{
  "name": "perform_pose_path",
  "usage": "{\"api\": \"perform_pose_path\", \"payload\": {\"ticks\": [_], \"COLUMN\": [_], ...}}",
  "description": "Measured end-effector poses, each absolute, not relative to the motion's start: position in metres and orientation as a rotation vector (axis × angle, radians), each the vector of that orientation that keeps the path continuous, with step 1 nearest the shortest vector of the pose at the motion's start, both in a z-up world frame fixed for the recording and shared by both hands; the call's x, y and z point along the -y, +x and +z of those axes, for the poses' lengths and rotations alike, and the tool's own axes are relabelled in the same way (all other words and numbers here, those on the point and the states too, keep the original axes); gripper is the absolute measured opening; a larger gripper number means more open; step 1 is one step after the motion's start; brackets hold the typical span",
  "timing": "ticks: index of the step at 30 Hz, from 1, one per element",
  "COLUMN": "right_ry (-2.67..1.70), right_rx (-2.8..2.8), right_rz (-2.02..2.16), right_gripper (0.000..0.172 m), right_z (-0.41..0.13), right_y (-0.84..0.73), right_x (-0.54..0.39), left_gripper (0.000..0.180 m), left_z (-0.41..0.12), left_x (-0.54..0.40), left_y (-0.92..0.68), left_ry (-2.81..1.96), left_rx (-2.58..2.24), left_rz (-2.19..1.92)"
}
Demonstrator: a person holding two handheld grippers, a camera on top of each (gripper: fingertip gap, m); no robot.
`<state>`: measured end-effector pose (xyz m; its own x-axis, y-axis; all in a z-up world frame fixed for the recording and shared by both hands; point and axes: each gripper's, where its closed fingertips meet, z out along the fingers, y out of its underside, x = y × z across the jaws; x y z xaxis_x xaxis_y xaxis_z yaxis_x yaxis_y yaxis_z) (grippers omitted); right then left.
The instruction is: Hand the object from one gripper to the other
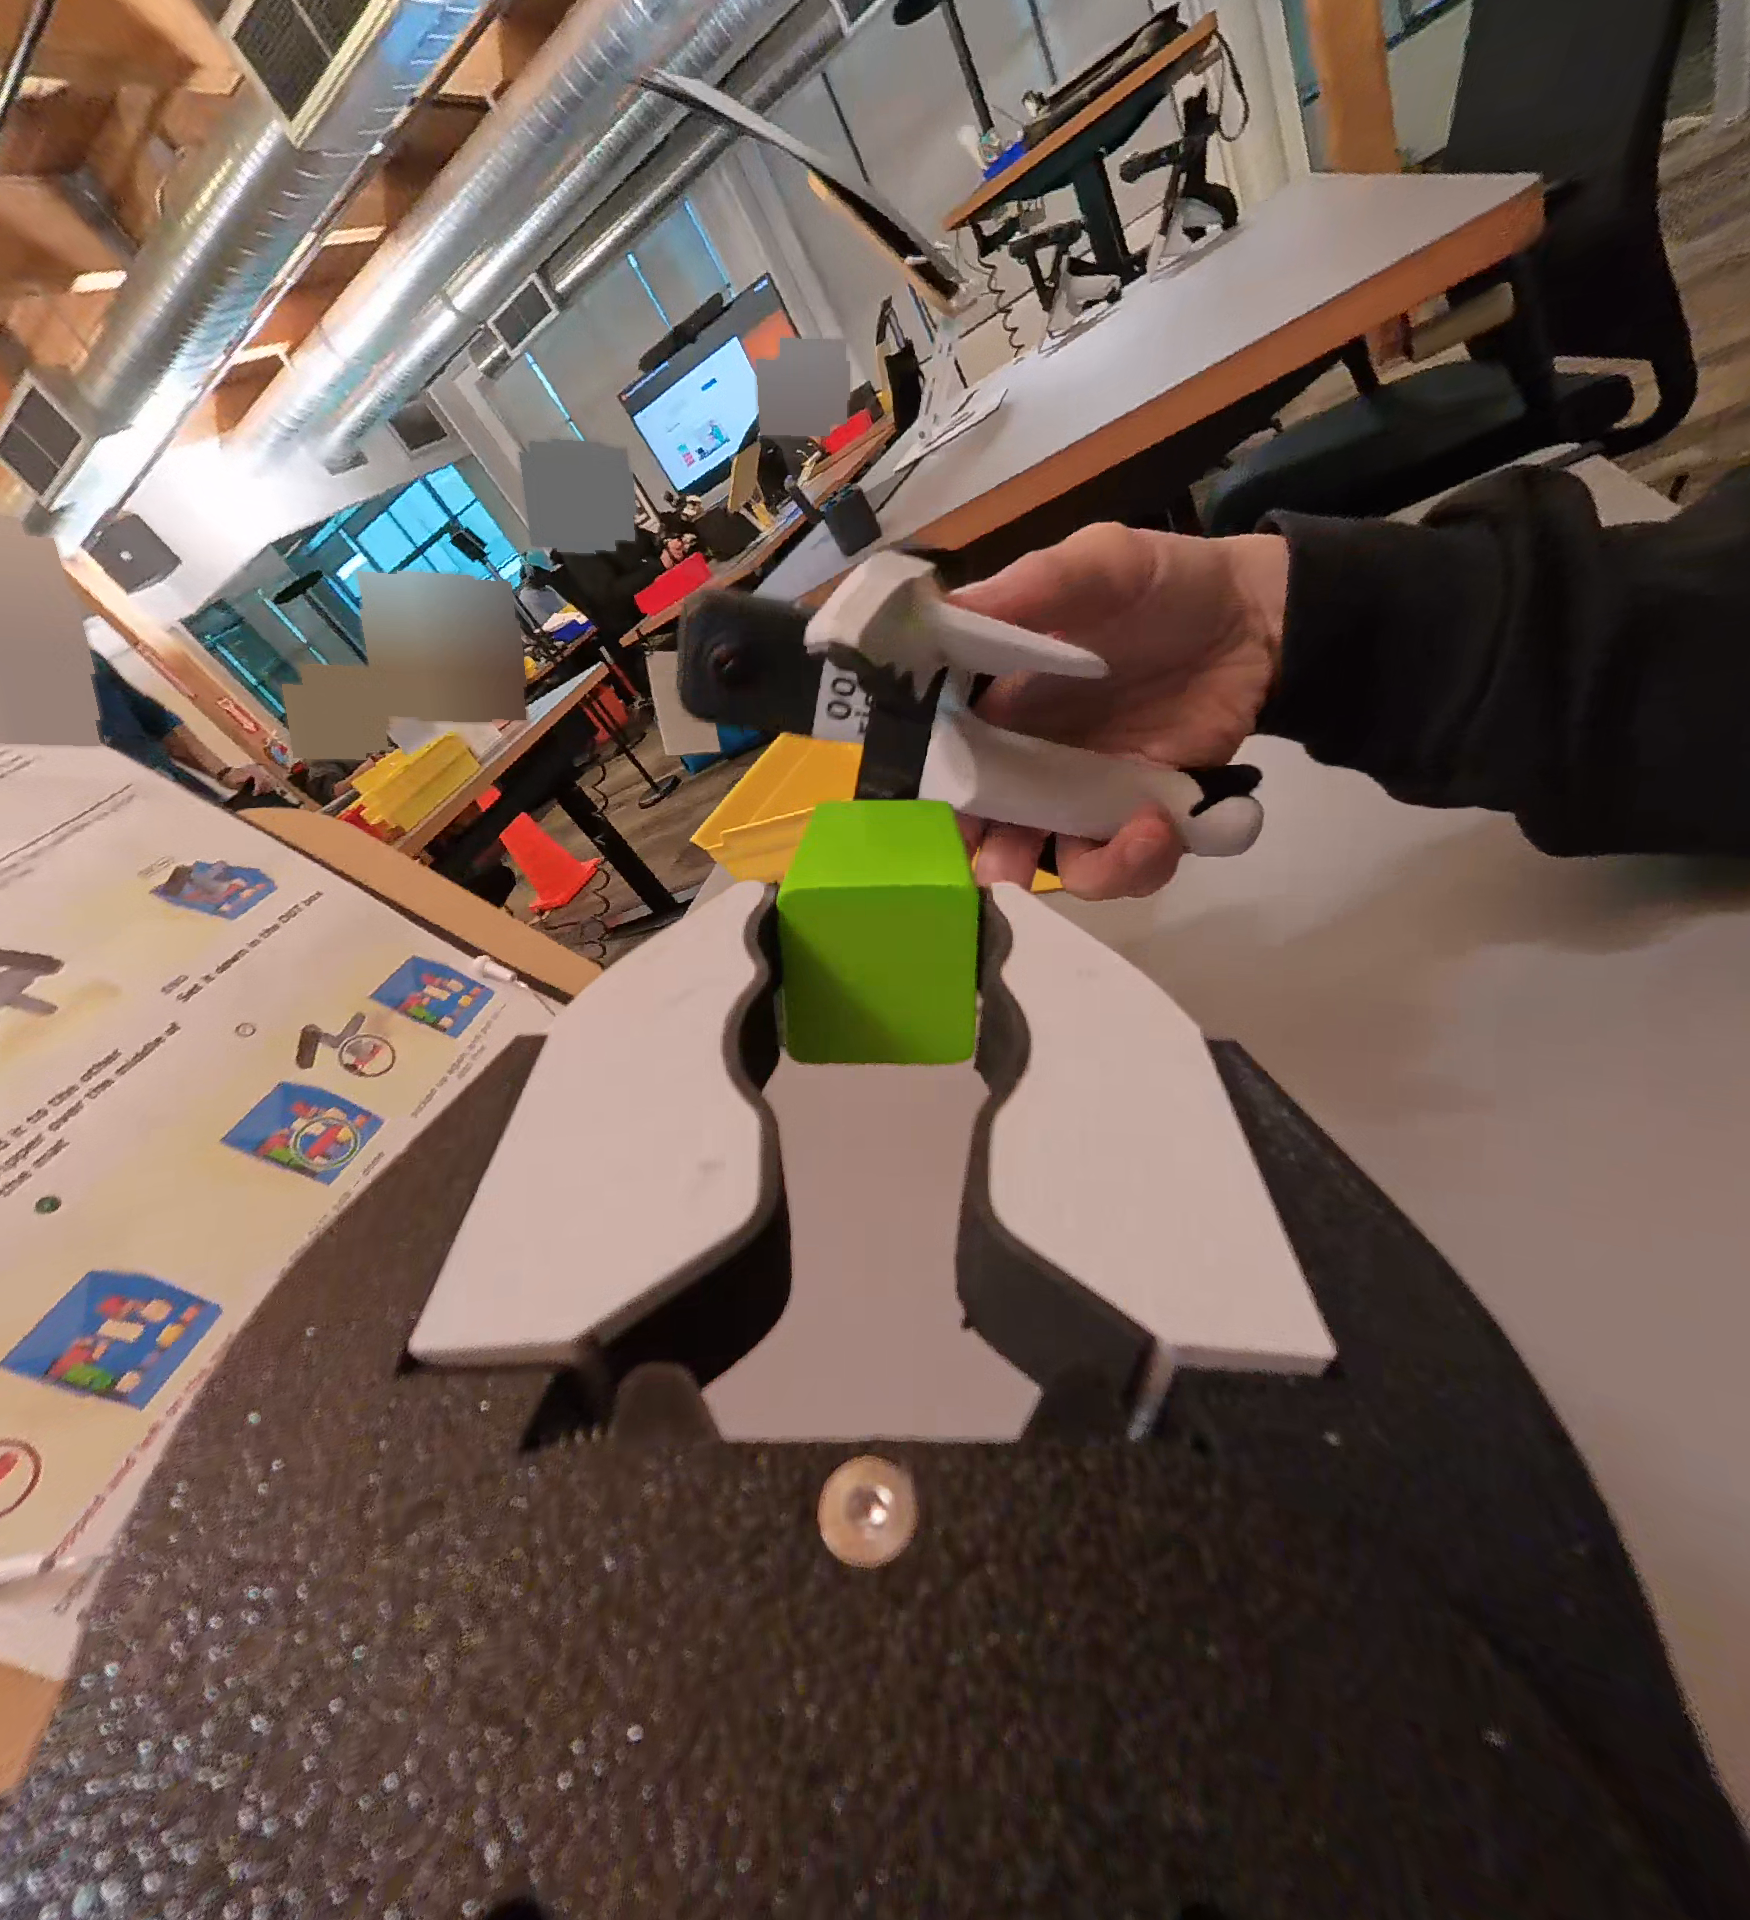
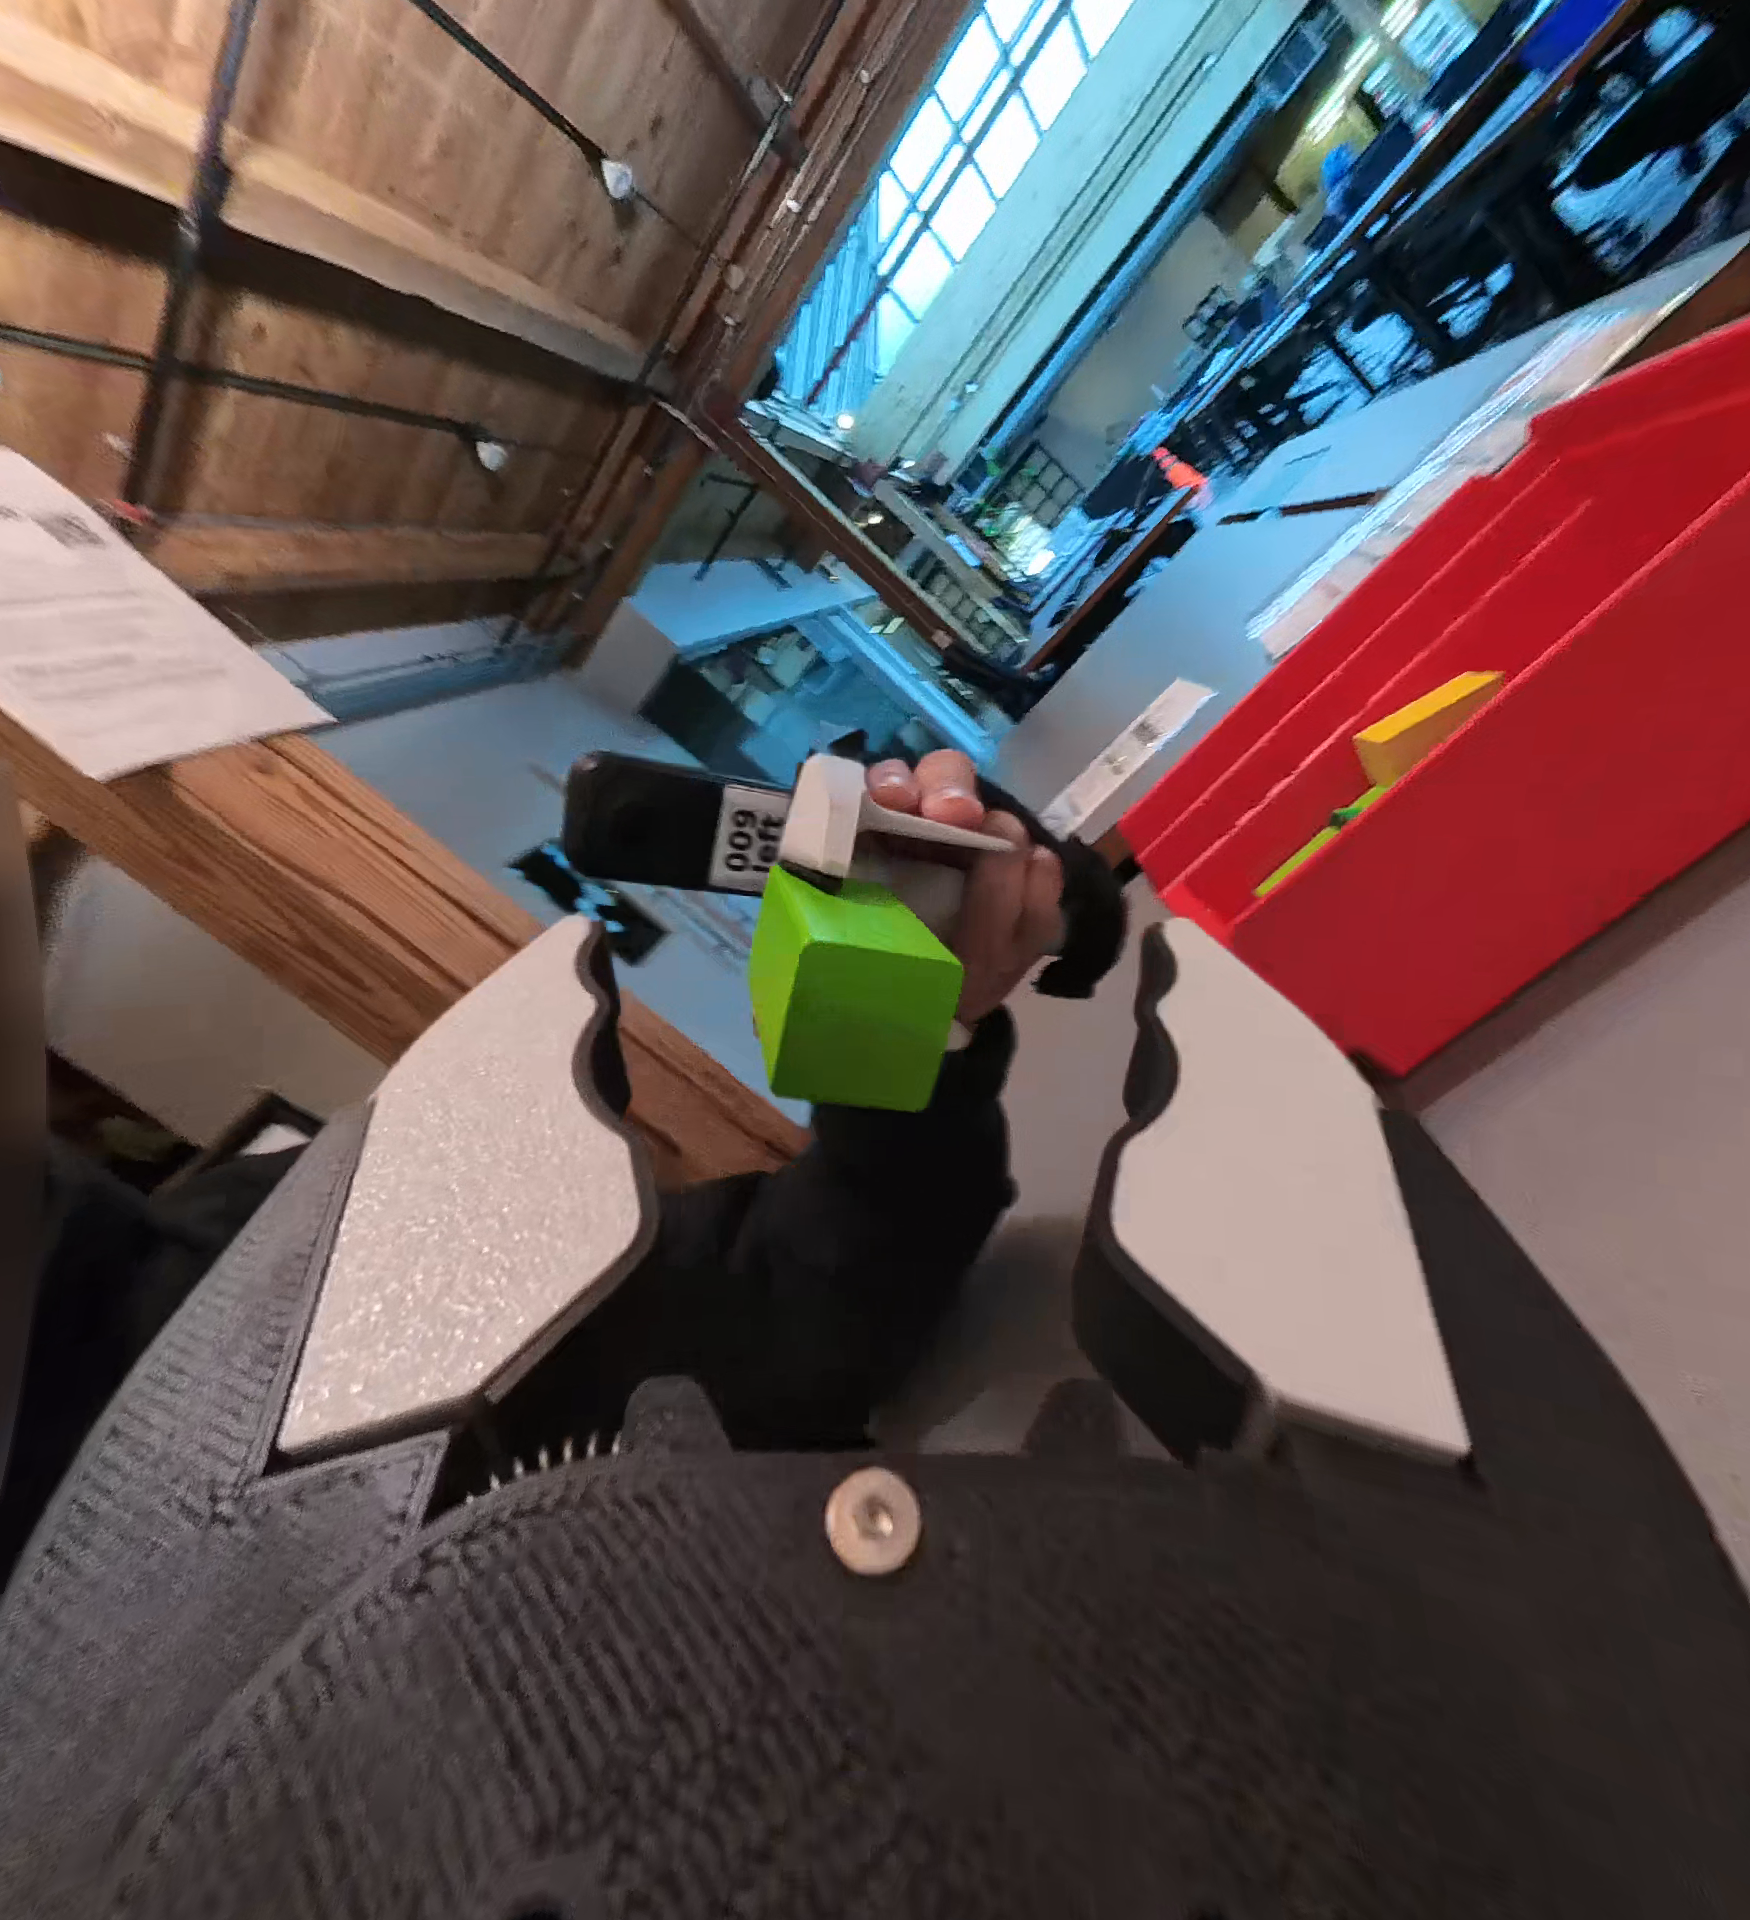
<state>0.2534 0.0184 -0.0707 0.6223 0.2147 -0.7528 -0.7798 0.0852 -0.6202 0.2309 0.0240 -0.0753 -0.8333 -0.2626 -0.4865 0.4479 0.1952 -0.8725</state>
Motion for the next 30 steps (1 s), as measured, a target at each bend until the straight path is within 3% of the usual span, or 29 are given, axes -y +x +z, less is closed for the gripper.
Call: {"api": "perform_pose_path", "payload": {"ticks": [2, 9, 10, 12, 18, 20, 23, 27, 30], "right_ry": [-1.262, -1.362, -1.376, -1.385, -1.439, -1.475, -1.46, -1.417, -1.529], "right_rx": [-0.534, -0.489, -0.468, -0.392, -0.447, -0.523, -0.729, -1.153, -1.414], "right_rz": [0.898, 0.978, 0.982, 1.017, 0.963, 0.834, 0.451, -0.371, -0.629], "right_gripper": [0.085, 0.082, 0.077, 0.042, 0.041, 0.041, 0.041, 0.04, 0.04], "right_z": [-0.074, -0.09, -0.09, -0.086, -0.086, -0.086, -0.081, -0.102, -0.143], "right_y": [0.249, 0.233, 0.229, 0.221, 0.227, 0.242, 0.286, 0.356, 0.358], "right_x": [-0.02, -0.033, -0.034, -0.034, -0.032, -0.02, 0.034, 0.184, 0.271], "left_gripper": [0.034, 0.034, 0.034, 0.034, 0.041, 0.051, 0.049, 0.043, 0.041], "left_z": [-0.078, -0.082, -0.082, -0.082, -0.081, -0.073, -0.075, -0.095, -0.103], "left_x": [-0.02, -0.011, -0.011, -0.012, -0.012, -0.015, -0.024, -0.038, -0.039], "left_y": [0.232, 0.232, 0.232, 0.232, 0.236, 0.239, 0.25, 0.273, 0.279], "left_ry": [0.207, 0.283, 0.286, 0.287, 0.177, 0.113, -0.001, -0.17, -0.233], "left_rx": [-1.919, -1.906, -1.901, -1.893, -1.918, -1.858, -1.861, -1.983, -2.026], "left_rz": [-1.704, -1.752, -1.752, -1.737, -1.752, -1.781, -1.736, -1.544, -1.514]}}
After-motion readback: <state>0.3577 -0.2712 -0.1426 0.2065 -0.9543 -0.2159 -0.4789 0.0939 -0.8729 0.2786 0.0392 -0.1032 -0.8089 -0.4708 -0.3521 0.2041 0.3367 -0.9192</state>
